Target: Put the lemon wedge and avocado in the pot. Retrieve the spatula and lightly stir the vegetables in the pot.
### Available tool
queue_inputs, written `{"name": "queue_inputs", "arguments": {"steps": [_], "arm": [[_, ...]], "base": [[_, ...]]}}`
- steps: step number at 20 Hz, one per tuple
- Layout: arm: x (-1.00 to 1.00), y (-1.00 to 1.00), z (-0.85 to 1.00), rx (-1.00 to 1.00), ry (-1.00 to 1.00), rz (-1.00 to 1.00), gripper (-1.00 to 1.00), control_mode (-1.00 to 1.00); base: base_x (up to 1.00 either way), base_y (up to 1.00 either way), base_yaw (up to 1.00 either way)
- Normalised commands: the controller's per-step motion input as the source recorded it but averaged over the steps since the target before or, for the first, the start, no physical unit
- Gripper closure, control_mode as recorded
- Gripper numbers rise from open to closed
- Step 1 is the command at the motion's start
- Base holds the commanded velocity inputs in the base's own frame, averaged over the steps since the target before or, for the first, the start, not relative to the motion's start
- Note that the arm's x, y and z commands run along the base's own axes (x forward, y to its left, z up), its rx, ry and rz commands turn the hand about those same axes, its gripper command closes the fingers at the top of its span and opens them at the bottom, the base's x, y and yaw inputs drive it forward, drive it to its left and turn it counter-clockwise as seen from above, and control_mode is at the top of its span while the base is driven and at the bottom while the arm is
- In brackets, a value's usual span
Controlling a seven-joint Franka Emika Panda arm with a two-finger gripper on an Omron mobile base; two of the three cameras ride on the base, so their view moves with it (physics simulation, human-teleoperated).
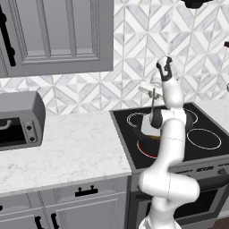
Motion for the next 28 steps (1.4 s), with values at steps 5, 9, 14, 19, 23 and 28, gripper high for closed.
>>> {"name": "queue_inputs", "arguments": {"steps": [5,9,14,19,23,28], "arm": [[0.00,0.00,-0.08,0.33,0.08,0.12,1.00,-1.00],[-0.11,-0.29,-0.39,0.19,0.02,0.10,1.00,-1.00],[-0.28,-0.91,-0.62,0.01,0.00,0.15,1.00,-1.00],[-0.08,-0.90,-0.63,-0.05,-0.12,0.21,1.00,-1.00],[0.01,-0.65,-0.04,-0.15,-0.29,0.15,1.00,-1.00],[-0.01,-0.22,0.05,-0.04,-0.15,0.07,1.00,-1.00]], "base": [[0.00,0.00,0.00],[0.00,0.00,0.00],[0.00,0.00,0.00],[0.00,0.00,0.00],[0.00,0.00,0.00],[0.00,0.00,0.00]]}}
